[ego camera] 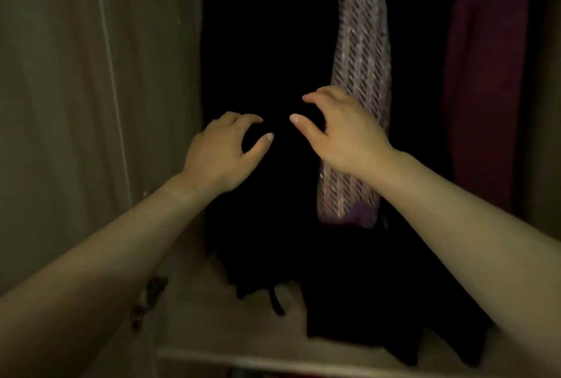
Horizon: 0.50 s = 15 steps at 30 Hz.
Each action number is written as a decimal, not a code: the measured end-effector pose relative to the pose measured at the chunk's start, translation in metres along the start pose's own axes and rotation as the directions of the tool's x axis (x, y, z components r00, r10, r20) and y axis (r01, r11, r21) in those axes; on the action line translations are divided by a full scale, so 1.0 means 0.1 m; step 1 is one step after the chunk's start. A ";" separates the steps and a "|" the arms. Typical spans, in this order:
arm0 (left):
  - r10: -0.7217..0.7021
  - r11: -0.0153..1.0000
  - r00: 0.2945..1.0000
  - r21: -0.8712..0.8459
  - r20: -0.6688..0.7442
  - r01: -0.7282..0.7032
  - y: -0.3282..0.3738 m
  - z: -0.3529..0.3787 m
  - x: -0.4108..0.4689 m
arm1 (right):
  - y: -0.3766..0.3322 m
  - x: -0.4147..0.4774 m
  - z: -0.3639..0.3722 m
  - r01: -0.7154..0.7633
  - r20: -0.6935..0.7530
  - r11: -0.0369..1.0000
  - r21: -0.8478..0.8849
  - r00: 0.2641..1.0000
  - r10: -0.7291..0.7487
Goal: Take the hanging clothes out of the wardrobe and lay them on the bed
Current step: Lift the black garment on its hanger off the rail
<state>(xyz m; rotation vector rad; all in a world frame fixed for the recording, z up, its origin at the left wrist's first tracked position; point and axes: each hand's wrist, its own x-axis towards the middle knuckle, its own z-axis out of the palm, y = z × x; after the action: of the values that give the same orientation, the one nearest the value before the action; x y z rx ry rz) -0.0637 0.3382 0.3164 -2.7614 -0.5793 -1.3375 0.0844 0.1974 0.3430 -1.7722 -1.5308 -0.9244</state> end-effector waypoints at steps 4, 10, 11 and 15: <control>0.052 0.999 0.998 0.003 -0.044 -0.052 -0.37 -0.05 0.85 | 0.30 0.96 0.09 0.122 -0.081 0.991 -0.063 0.989 -0.127; 0.083 0.994 0.977 0.083 -0.199 -0.068 -0.79 -0.06 2.02 | 0.68 2.29 0.06 0.231 -0.253 0.958 -0.171 0.929 -0.270; 0.081 0.994 0.972 0.087 -0.220 -0.063 -0.84 -0.05 2.18 | 0.74 2.49 0.05 0.245 -0.275 0.948 -0.204 0.915 -0.296; 0.036 0.997 0.958 0.077 -0.285 -0.015 -0.96 0.04 2.68 | 0.98 3.14 -0.05 0.239 -0.318 0.904 -0.355 0.878 -0.357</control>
<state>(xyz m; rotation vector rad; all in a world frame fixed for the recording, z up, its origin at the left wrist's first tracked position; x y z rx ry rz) 0.0581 0.5142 0.5041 -2.4440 -0.5596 -1.6332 0.2080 0.3555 0.6038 -1.4487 -1.4872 -1.6356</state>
